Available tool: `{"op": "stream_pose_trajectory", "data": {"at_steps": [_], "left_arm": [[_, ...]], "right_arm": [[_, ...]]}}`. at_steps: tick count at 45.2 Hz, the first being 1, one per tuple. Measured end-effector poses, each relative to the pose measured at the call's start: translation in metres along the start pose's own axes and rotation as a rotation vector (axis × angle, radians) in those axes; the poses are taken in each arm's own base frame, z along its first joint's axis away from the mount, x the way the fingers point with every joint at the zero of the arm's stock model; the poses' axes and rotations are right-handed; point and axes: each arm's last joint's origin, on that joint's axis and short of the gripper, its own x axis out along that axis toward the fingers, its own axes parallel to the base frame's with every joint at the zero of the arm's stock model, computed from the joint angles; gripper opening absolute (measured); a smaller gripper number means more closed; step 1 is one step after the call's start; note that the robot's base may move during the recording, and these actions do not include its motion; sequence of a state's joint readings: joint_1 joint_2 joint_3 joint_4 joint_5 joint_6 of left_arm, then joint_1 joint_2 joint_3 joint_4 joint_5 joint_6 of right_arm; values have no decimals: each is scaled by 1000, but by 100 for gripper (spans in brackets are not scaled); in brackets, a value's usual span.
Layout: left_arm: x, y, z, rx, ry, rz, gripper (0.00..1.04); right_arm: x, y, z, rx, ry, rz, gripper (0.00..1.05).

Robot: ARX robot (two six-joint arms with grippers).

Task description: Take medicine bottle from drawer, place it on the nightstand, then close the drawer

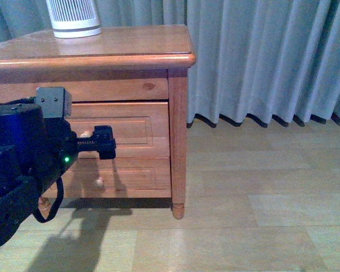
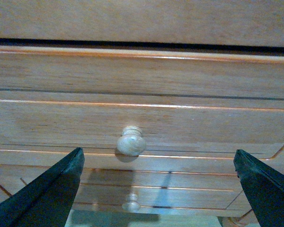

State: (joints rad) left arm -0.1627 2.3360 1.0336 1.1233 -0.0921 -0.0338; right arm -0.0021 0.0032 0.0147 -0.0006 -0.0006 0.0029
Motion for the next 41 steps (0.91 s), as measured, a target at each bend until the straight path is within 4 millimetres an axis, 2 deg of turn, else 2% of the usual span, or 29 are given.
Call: {"op": "stream_pose_trajectory", "data": {"at_steps": [7,20,41], "left_arm": [[16,1,-8,0,16,-8,98],[39,15,-17,-27,34,16,98],[52,18,-26,-57,47,8,98]], "right_arm": [[0,0,0,0,0,0,98],[0,0,0,0,0,0,98],[0,0,0,0,0,0,98]]}}
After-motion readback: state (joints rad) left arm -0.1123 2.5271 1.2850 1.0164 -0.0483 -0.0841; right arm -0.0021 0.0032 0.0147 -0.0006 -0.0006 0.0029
